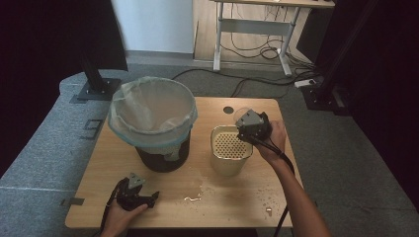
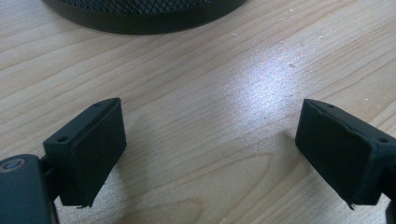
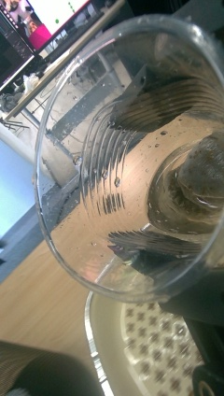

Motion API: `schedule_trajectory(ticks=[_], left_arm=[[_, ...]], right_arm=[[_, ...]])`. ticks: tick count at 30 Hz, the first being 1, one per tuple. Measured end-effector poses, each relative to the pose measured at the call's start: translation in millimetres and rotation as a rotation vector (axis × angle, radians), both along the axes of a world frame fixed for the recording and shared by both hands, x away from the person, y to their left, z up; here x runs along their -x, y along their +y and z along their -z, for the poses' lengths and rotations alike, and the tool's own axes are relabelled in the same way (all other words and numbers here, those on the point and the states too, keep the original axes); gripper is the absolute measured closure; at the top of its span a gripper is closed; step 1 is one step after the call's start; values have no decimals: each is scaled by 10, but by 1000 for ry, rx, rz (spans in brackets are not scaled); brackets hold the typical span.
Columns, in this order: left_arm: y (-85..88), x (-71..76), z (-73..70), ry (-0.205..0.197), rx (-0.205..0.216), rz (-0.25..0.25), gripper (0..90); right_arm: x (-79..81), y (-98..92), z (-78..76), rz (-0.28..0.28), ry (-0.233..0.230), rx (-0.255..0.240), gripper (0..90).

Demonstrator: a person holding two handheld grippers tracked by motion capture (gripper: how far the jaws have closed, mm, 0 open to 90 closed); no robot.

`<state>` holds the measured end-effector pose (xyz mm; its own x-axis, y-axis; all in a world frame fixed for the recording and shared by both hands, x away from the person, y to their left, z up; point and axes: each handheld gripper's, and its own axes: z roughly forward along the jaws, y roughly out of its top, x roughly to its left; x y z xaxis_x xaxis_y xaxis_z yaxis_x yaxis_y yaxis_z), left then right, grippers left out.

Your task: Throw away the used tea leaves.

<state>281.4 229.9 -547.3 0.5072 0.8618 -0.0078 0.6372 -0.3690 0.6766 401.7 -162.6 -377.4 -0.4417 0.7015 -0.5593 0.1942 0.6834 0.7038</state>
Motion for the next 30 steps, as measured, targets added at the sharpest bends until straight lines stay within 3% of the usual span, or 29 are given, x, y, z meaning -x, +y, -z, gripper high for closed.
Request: schedule_trajectory(ticks=[3, 5, 6, 7, 8, 9, 11, 13, 15, 16, 17, 19, 20, 21, 24, 27, 28, 30], left_arm=[[0, 0, -1, 0, -1, 0, 81], [0, 0, -1, 1, -1, 0, 82], [0, 0, -1, 1, -1, 0, 81], [0, 0, -1, 1, -1, 1, 82], [0, 0, -1, 1, -1, 1, 82], [0, 0, -1, 1, -1, 0, 82], [0, 0, 0, 0, 0, 0, 81], [0, 0, 0, 0, 0, 0, 82], [0, 0, -1, 0, 0, 0, 82], [0, 0, -1, 0, -1, 0, 82], [0, 0, -1, 0, 0, 0, 82], [2, 0, -1, 1, -2, 2, 81], [1, 0, -2, 2, -2, 2, 81], [2, 0, -2, 2, -2, 2, 81], [1, 0, -2, 2, -2, 2, 82], [1, 0, -2, 2, -3, 2, 82], [1, 0, -2, 2, -3, 2, 82], [1, 0, -2, 2, -3, 2, 82]], right_arm=[[-7, 9, 15, 6, -3, 39, 386], [-20, 32, 47, 6, -15, 122, 386], [-20, 32, 47, 6, -15, 122, 386], [-28, 47, 63, -2, -25, 176, 386], [-28, 47, 63, -2, -25, 176, 386], [-32, 61, 72, -4, -33, 226, 386], [-37, 74, 79, -13, -37, 278, 386], [-40, 83, 85, -13, -36, 285, 386], [-52, 104, 110, -16, -43, 337, 385], [-52, 104, 110, -16, -43, 337, 385], [-61, 119, 144, -13, -54, 406, 385], [-75, 125, 171, -18, -60, 460, 385], [-75, 125, 171, -18, -60, 460, 385], [-83, 138, 199, -24, -62, 507, 385], [-84, 154, 219, -30, -70, 546, 386], [-80, 195, 259, -47, -91, 628, 386], [-80, 195, 259, -47, -91, 628, 386], [-80, 223, 283, -59, -104, 692, 386]])
